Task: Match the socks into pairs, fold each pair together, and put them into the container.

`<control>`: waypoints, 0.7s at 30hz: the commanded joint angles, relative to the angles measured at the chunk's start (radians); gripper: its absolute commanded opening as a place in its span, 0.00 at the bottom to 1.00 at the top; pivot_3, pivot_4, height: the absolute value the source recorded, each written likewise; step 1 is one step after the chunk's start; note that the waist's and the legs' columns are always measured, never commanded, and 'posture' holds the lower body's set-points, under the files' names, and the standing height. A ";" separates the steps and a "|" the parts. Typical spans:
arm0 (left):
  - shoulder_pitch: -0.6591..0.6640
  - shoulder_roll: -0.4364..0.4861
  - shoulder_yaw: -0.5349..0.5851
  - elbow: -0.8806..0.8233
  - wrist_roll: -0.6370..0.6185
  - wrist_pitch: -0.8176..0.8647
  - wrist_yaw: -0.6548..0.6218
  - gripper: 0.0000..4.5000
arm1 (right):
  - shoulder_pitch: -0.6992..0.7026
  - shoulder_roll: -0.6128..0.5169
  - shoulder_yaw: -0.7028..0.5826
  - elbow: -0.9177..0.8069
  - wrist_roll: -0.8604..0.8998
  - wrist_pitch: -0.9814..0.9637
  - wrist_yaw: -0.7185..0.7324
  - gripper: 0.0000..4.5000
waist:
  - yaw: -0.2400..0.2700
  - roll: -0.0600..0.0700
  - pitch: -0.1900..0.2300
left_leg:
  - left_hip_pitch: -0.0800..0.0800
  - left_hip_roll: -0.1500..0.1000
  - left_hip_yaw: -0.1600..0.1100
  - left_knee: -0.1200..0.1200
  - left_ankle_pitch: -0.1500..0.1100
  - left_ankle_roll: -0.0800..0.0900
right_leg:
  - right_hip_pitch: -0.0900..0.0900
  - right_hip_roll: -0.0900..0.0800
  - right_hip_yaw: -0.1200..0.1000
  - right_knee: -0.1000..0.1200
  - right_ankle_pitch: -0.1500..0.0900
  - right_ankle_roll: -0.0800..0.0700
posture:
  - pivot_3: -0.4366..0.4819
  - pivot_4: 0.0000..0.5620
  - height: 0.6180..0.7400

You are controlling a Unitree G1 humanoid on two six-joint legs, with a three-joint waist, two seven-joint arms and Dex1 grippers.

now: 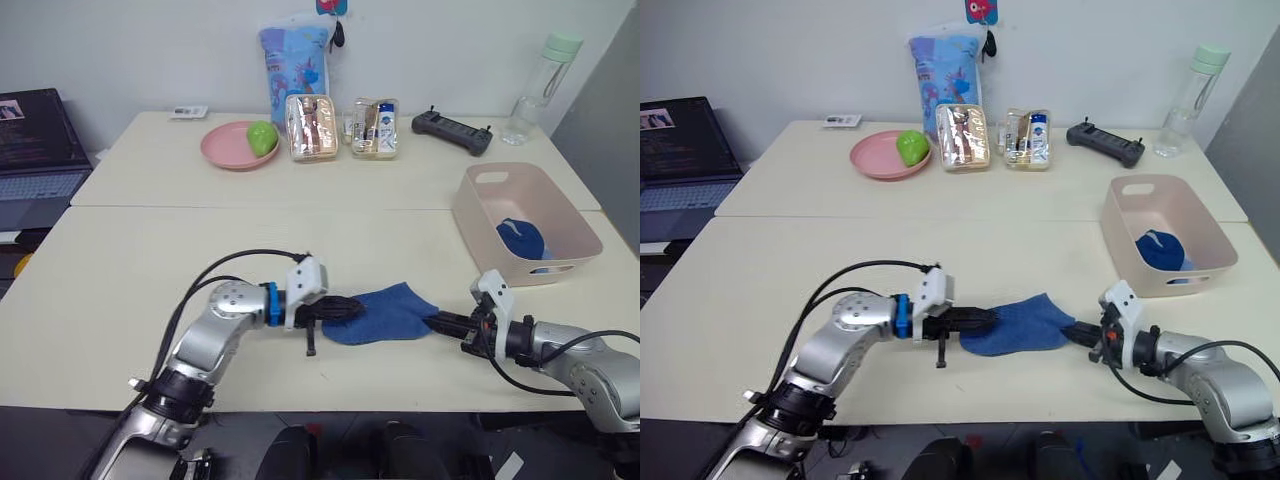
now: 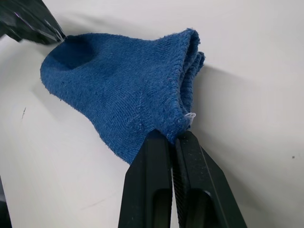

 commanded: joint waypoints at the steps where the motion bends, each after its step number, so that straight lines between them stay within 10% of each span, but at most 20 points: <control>1: -0.027 -0.025 -0.036 0.042 0.056 -0.041 0.016 0.00 | -0.001 -0.001 -0.013 -0.032 0.024 -0.004 0.012 0.00 | -0.001 0.000 0.000 | 0.000 0.000 0.000 0.000 0.000 0.000 | 0.000 0.000 0.000 0.000 0.000 0.000 | 0.48 0.27 1.00; 21: -0.018 -0.075 -0.083 0.160 0.163 -0.073 0.038 0.00 | -0.098 0.095 0.044 -0.202 0.200 0.133 -0.067 0.00 | 0.001 0.000 -0.001 | 0.000 0.000 -0.001 0.000 0.000 0.000 | 0.000 0.000 0.000 0.000 0.000 0.000 | 0.48 0.27 1.00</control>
